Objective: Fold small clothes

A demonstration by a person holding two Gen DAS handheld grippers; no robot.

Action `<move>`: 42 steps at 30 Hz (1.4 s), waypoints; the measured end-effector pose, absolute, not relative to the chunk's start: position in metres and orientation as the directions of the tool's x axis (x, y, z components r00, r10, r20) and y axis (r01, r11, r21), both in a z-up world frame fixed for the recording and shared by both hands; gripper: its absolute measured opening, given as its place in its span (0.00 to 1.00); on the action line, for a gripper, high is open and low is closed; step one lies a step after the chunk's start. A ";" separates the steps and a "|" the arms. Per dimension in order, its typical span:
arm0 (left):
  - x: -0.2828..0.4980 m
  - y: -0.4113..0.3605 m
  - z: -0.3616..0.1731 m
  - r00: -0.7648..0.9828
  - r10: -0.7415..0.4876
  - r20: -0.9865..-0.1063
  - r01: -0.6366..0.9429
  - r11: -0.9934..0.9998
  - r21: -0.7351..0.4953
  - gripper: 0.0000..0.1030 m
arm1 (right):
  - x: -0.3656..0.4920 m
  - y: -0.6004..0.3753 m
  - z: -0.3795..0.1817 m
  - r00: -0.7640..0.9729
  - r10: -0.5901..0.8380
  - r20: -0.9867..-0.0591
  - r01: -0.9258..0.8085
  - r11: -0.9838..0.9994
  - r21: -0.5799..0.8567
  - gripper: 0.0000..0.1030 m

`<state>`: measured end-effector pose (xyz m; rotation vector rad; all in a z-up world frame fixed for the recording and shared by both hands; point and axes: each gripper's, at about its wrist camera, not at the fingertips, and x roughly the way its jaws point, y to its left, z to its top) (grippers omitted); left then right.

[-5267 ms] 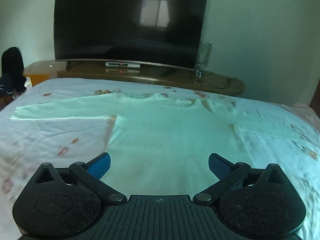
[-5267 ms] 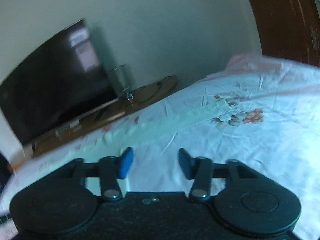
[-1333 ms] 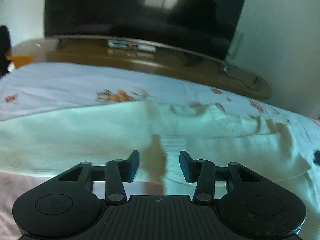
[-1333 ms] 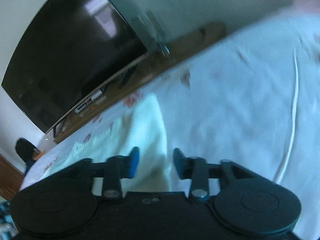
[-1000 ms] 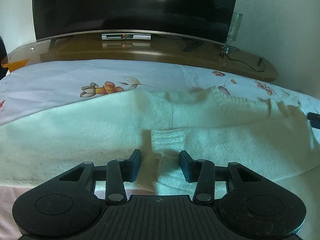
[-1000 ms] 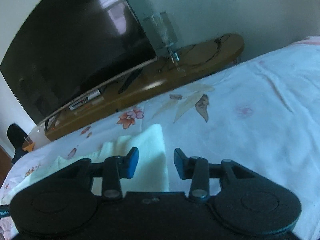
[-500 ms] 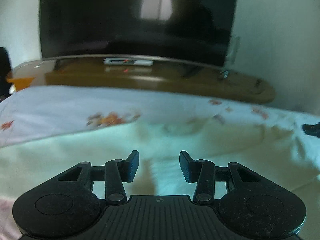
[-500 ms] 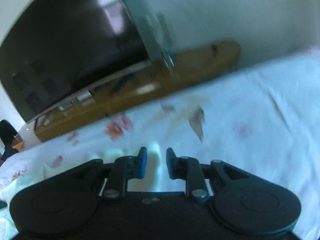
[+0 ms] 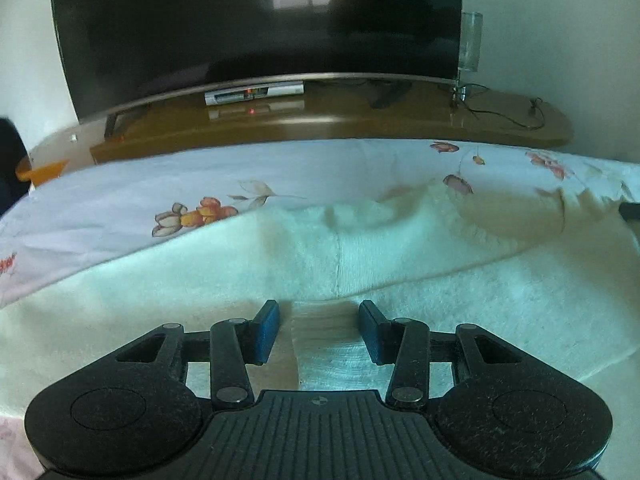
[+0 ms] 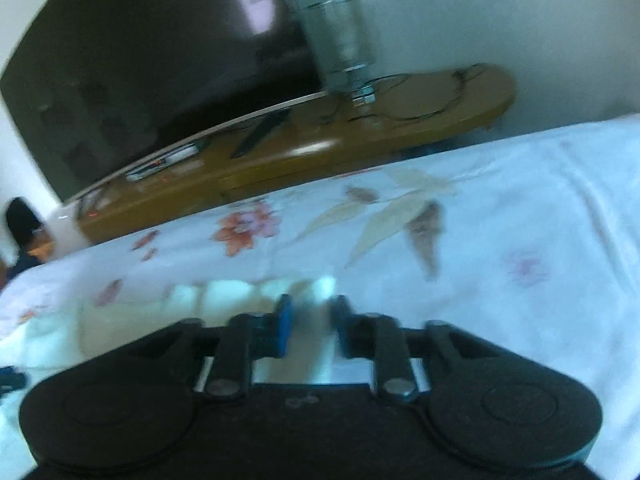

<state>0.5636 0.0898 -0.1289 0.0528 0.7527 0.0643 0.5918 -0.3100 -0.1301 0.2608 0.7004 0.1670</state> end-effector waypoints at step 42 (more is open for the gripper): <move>0.388 0.425 -0.134 0.774 0.163 -0.612 -0.605 0.473 -0.640 0.49 | 0.427 -0.253 -0.096 0.747 0.227 -0.625 -0.087 0.965 0.247 0.24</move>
